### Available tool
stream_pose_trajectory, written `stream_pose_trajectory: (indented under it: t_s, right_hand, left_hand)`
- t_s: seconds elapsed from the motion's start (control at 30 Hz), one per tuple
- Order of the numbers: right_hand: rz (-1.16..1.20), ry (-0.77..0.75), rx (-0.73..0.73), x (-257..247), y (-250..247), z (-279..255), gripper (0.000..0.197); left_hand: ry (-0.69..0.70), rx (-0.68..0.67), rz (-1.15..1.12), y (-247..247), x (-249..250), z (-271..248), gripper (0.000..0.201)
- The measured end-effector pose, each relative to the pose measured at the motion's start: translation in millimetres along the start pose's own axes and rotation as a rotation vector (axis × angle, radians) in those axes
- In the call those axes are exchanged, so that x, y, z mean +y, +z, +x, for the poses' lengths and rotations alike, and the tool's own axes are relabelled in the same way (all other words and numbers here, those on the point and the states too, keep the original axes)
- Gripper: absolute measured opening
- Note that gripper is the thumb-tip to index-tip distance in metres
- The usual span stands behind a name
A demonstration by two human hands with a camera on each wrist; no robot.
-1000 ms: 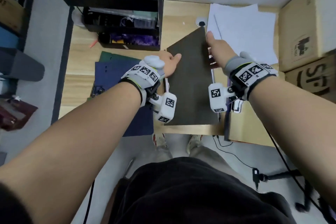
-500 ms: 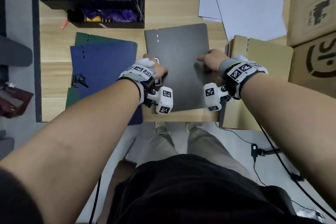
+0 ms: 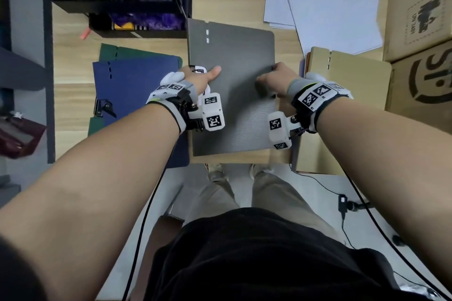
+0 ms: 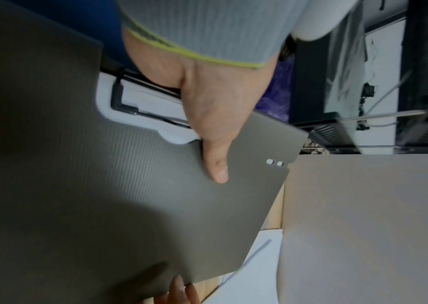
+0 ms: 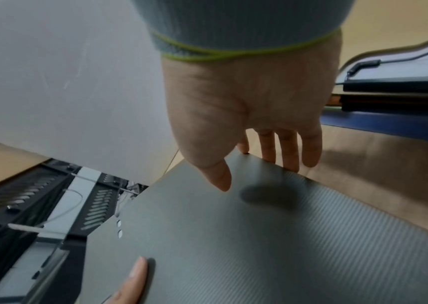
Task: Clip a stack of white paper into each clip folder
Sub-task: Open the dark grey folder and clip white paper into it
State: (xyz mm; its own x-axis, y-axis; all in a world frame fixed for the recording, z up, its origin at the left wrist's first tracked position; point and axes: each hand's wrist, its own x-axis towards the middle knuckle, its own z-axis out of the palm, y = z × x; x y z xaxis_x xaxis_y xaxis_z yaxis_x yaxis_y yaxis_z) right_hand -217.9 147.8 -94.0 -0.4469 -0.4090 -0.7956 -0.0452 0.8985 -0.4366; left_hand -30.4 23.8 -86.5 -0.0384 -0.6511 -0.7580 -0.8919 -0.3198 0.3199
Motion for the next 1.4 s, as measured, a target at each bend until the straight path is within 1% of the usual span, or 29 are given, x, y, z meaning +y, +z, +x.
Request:
stream_pose_trajectory:
  t_s: [0.1, 0.13, 0.17, 0.27, 0.3, 0.33, 0.37, 0.4, 0.43, 0.53, 0.6, 0.67, 0.73, 0.83, 0.93, 1.03, 1.1, 1.17, 1.27, 1.3, 1.4]
  right_hand:
    - [0.066, -0.030, 0.067, -4.9, -6.5, -4.0, 0.072]
    - [0.099, -0.045, 0.096, -9.0, -10.5, -7.5, 0.072]
    - [0.132, -0.064, 0.129, -14.6, -15.8, -12.4, 0.071]
    - [0.142, -0.118, 0.224, -23.2, -40.3, -24.7, 0.065]
    - [0.111, -0.120, 0.249, -23.6, -49.5, -30.2, 0.063]
    - [0.091, -0.122, 0.278, -20.8, -60.6, -34.1, 0.061]
    - [0.081, -0.123, 0.301, -17.1, -71.8, -38.2, 0.061]
    - [0.084, -0.126, 0.315, -14.2, -79.4, -39.6, 0.060]
    - [0.091, -0.124, 0.341, -9.9, -87.2, -39.9, 0.060]
    - [0.043, -0.069, 0.415, 14.0, -115.1, -42.6, 0.058]
    - [-0.005, -0.013, 0.468, 35.8, -133.3, -42.5, 0.058]
    - [-0.032, 0.029, 0.491, 57.3, -141.6, -36.4, 0.059]
    - [-0.052, 0.105, 0.508, 84.4, -151.6, -28.9, 0.062]
    - [-0.070, 0.208, 0.494, 112.7, -152.9, -18.6, 0.056]
    - [-0.105, 0.250, 0.401, 134.9, -154.1, -8.0, 0.049]
    - [-0.044, 0.265, 0.327, 150.4, -156.5, 1.3, 0.049]
    - [-0.078, 0.280, 0.303, 154.8, -159.2, 6.9, 0.049]
    - [-0.113, 0.309, 0.317, 150.9, -157.2, 10.6, 0.052]
    - [-0.192, 0.387, 0.368, 155.7, -160.0, 30.0, 0.067]
    - [-0.185, 0.407, 0.377, 152.9, -158.9, 28.6, 0.071]
    - [-0.186, 0.447, 0.395, 139.4, -157.5, 17.4, 0.074]
  left_hand:
    - [0.055, 0.052, -0.074, -19.8, 12.9, -26.0, 0.066]
    - [0.076, 0.072, -0.115, -24.3, 17.1, -28.1, 0.065]
    - [0.097, 0.084, -0.140, -26.5, 22.5, -32.3, 0.072]
    - [0.178, 0.137, -0.189, -22.8, 38.2, -30.0, 0.114]
    - [0.210, 0.142, -0.217, -20.6, 45.7, -34.7, 0.117]
    - [0.244, 0.142, -0.228, -16.2, 55.5, -41.9, 0.111]
    - [0.287, 0.132, -0.206, -11.3, 64.0, -49.7, 0.100]
    - [0.319, 0.131, -0.186, -6.1, 70.3, -52.8, 0.094]
    - [0.367, 0.130, -0.148, -1.2, 77.5, -59.5, 0.095]
    - [0.417, 0.083, 0.073, 30.4, 92.1, -58.0, 0.099]
    - [0.446, 0.029, 0.180, 64.8, 97.7, -45.0, 0.096]
    - [0.458, -0.003, 0.270, 88.1, 100.1, -46.9, 0.087]
    - [0.461, -0.090, 0.353, 113.6, 103.9, -57.8, 0.075]
    - [0.472, -0.113, 0.460, 136.0, 103.0, -73.0, 0.052]
    - [0.479, -0.138, 0.554, 155.5, 105.0, -80.9, 0.036]
    - [0.511, -0.195, 0.550, 173.2, 106.8, -78.8, 0.021]
    - [0.515, -0.226, 0.564, 185.2, 109.9, -77.7, 0.022]
    - [0.522, -0.262, 0.580, 190.8, 112.1, -78.6, 0.024]
    - [0.541, -0.271, 0.657, 195.5, 119.3, -81.1, 0.025]
    - [0.552, -0.269, 0.680, 196.2, 120.6, -79.2, 0.025]
    - [0.550, -0.263, 0.729, 192.7, 126.2, -76.4, 0.028]
